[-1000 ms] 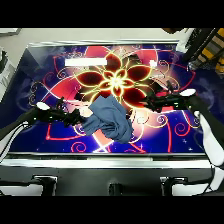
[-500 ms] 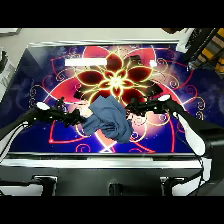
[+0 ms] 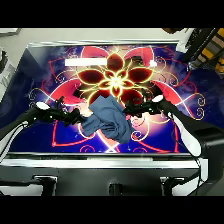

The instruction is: Fold the clothes and pants, and hang the long-sleeved shirts on hangers.

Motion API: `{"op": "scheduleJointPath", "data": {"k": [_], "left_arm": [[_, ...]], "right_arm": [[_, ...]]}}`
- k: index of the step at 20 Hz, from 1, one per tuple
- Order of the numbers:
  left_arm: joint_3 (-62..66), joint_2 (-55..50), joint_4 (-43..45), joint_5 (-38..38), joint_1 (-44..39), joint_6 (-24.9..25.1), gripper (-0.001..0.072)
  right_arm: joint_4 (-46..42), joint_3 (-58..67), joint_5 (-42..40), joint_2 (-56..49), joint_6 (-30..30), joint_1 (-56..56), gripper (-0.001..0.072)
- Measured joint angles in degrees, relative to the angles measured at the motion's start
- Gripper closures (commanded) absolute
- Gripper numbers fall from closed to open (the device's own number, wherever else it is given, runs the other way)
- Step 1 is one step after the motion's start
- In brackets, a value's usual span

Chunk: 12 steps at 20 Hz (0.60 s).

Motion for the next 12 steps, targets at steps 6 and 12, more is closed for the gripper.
{"op": "scheduleJointPath", "data": {"k": [6,12], "left_arm": [[12.61,5.16,3.54,-2.78,3.3,1.09,0.0693],[32.89,17.42,10.62,-5.49,6.6,-1.84,0.0693]], "right_arm": [[-14.8,12.59,1.03,9.92,4.0,0.09,0.0684],[-35.47,29.31,2.4,27.85,9.57,0.09,0.0684]]}}
